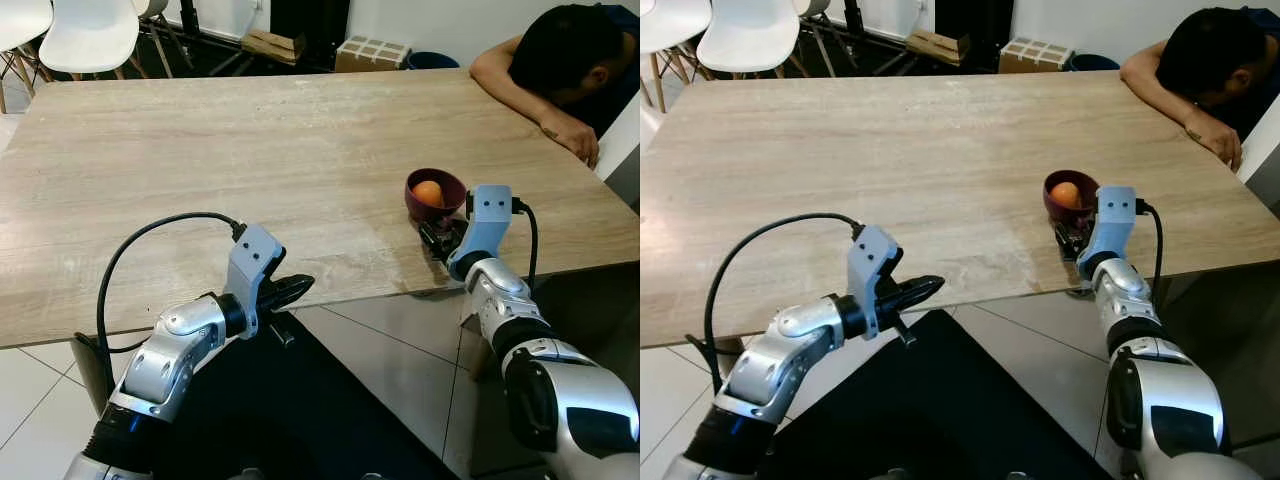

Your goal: Restocking fridge

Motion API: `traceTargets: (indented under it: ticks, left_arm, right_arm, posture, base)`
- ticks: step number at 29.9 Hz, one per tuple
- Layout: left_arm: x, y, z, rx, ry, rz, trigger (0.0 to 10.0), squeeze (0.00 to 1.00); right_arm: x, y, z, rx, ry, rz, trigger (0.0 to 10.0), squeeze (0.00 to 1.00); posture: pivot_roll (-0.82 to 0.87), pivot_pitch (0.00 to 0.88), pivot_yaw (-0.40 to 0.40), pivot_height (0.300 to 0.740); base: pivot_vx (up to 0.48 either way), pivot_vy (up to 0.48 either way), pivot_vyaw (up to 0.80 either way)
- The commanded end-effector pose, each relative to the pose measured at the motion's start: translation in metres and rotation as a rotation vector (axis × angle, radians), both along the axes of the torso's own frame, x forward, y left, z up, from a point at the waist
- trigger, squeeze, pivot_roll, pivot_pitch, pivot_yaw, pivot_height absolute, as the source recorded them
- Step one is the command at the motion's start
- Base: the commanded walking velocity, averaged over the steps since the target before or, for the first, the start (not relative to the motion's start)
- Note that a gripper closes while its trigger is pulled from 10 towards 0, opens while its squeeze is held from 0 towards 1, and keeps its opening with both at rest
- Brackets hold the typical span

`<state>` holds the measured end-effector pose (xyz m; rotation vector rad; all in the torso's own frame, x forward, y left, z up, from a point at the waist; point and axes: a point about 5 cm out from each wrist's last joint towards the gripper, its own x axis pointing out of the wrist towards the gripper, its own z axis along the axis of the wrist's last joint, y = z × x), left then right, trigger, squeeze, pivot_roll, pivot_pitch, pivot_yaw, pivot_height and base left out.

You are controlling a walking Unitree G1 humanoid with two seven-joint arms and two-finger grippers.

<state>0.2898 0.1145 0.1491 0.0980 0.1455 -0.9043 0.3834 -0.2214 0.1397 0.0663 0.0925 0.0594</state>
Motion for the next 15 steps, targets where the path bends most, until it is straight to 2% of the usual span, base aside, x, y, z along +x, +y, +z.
traceTargets:
  ticks: [1,6,7,8,9,10,11,12,15]
  left_arm:
    - [0.0003,-0.001,-0.0009,0.017,0.005,-0.013,10.0,0.0]
    - [0.0006,-0.0007,-0.0007,0.018,0.003,-0.012,10.0,0.0]
    - [0.0007,-0.0007,-0.0007,0.018,0.003,-0.012,10.0,0.0]
    - [0.0006,-0.0007,-0.0006,0.018,0.003,-0.013,10.0,0.0]
    - [0.0006,-0.0007,-0.0006,0.018,0.003,-0.013,10.0,0.0]
    - [0.0006,-0.0008,-0.0005,0.018,0.003,-0.013,10.0,0.0]
    - [0.0006,-0.0008,-0.0005,0.018,0.003,-0.013,10.0,0.0]
    - [0.0005,-0.0009,-0.0005,0.018,0.003,-0.014,10.0,0.0]
    - [0.0003,-0.0011,-0.0006,0.019,0.004,-0.016,10.0,0.0]
  right_arm:
    - [-0.0033,-0.0021,-0.007,0.033,0.011,-0.022,10.0,0.0]
    - [-0.0029,-0.001,-0.0058,0.07,-0.004,-0.024,10.0,0.0]
    - [-0.0027,-0.0003,-0.0054,0.074,-0.01,-0.02,8.5,0.0]
    - [-0.0026,0.0003,-0.005,0.085,-0.016,-0.018,4.8,0.0]
    - [-0.0026,0.0003,-0.005,0.085,-0.016,-0.018,4.8,0.0]
    - [-0.0025,0.0006,-0.0046,0.092,-0.021,-0.017,1.0,0.0]
    - [-0.0025,0.0006,-0.0046,0.092,-0.021,-0.017,1.0,0.0]
    - [-0.0025,0.0007,-0.0045,0.096,-0.023,-0.017,0.0,0.0]
    - [-0.0026,0.0011,-0.0048,0.099,-0.023,-0.014,0.0,0.0]
  posture:
    - [0.02,0.13,-0.028,0.731]
    - [0.02,0.128,-0.028,0.731]
    - [0.02,0.128,-0.029,0.731]
    - [0.02,0.127,-0.028,0.731]
    - [0.02,0.127,-0.028,0.731]
    - [0.02,0.129,-0.028,0.731]
    - [0.02,0.129,-0.028,0.731]
    - [0.02,0.129,-0.028,0.731]
    - [0.02,0.13,-0.028,0.731]
  base:
    - [0.0,0.0,0.0]
    - [0.0,0.0,0.0]
    - [0.0,0.0,0.0]
    - [0.0,0.0,0.0]
    - [0.0,0.0,0.0]
    - [0.0,0.0,0.0]
    - [0.0,0.0,0.0]
    - [0.0,0.0,0.0]
    - [0.0,0.0,0.0]
